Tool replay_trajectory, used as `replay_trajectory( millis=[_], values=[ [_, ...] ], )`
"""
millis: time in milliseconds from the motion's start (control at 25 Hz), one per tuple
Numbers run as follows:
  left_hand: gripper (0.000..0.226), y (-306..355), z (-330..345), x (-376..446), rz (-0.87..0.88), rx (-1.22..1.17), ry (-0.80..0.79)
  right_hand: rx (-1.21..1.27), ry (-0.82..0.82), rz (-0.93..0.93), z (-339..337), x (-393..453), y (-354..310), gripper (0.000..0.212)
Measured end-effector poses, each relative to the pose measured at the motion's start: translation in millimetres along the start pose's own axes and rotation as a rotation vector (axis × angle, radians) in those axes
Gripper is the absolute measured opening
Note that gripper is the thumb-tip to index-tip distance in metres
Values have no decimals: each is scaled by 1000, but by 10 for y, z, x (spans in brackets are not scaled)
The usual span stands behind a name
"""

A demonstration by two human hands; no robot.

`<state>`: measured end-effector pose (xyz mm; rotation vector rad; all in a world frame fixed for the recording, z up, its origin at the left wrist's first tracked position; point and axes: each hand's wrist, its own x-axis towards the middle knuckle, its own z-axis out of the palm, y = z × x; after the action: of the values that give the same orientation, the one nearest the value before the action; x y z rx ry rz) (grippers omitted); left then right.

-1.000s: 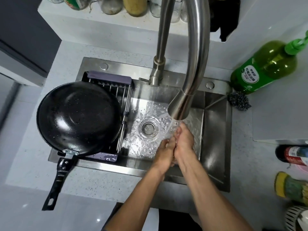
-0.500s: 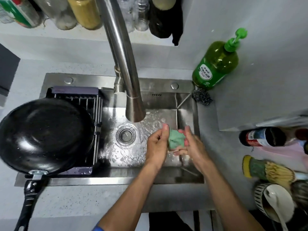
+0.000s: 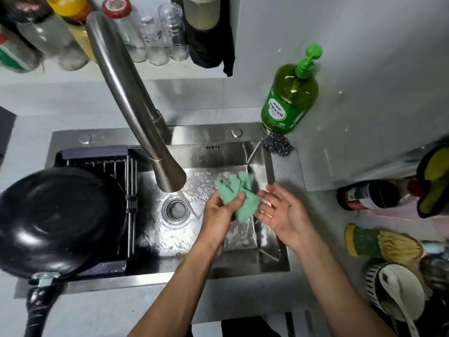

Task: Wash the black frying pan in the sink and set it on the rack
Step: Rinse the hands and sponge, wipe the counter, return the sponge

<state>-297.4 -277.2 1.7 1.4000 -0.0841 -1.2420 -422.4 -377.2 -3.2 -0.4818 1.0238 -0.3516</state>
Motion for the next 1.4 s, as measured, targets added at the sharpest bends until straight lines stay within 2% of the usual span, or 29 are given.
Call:
replay_trajectory(
  millis=[80, 120, 200, 240, 320, 360, 440, 480, 520, 560, 640, 720, 760, 800, 840, 920, 1040, 1160, 1200, 1280, 1400],
  values=[
    [39, -62, -2, -14, 18, 77, -18, -149, -26, 153, 13, 21, 40, 44],
    [48, -79, 11, -32, 28, 125, -30, -204, -29, 173, 30, 39, 55, 45],
    [58, -115, 37, -63, 37, 169, -52, -195, 6, 82, 36, 96, 57, 27],
    [57, -148, 21, -58, 40, 163, -44, -181, 29, 2, 38, 106, 39, 18],
    [36, -104, 24, -82, 48, 155, 10, -233, 30, -124, 38, 89, -2, 27],
    [22, -77, 10, -78, 90, 255, 41, -291, 22, -153, 11, 77, -12, 38],
    [37, -4, -48, -47, 276, 853, 103, -494, 48, -173, -85, 48, -26, 60],
    [40, 37, -66, -36, 409, 1136, 101, -674, 82, -186, -134, 36, -49, 66],
    [36, 87, -53, -17, 511, 1201, 42, -880, 103, -225, -179, 19, -77, 73],
    [26, 153, -10, -5, 554, 1107, -52, -1046, 91, -293, -218, -3, -110, 81],
    [14, 222, 97, 43, 532, 889, -280, -1166, -91, -449, -219, -42, -208, 87],
    [24, 257, 211, 49, 466, 789, -380, -1149, -233, -451, -215, -74, -311, 65],
    [28, 270, 256, 48, 434, 732, -378, -1162, -216, -436, -250, -73, -346, 45],
    [29, 281, 284, 56, 403, 684, -352, -1208, -163, -444, -311, -93, -377, 25],
    [29, 275, 281, 71, 394, 636, -320, -1254, -105, -485, -392, -120, -384, 21],
    [23, 215, 216, 98, 382, 586, -279, -1371, 3, -597, -559, -222, -346, 36],
    [7, 22, 137, 52, 268, 540, -306, -1277, 204, -496, -755, -487, -209, 21],
    [4, -126, 214, 52, 222, 656, -344, -1137, 405, -419, -973, -666, -98, 25],
    [8, -149, 293, 99, 242, 662, -355, -1082, 473, -455, -1035, -714, -115, 24],
    [16, -88, 501, 103, 307, 635, -413, -1038, 621, -644, -1103, -885, -207, 21],
    [20, -1, 664, 1, 491, 657, -514, -1089, 635, -937, -1216, -1193, -204, 17]
  ],
)
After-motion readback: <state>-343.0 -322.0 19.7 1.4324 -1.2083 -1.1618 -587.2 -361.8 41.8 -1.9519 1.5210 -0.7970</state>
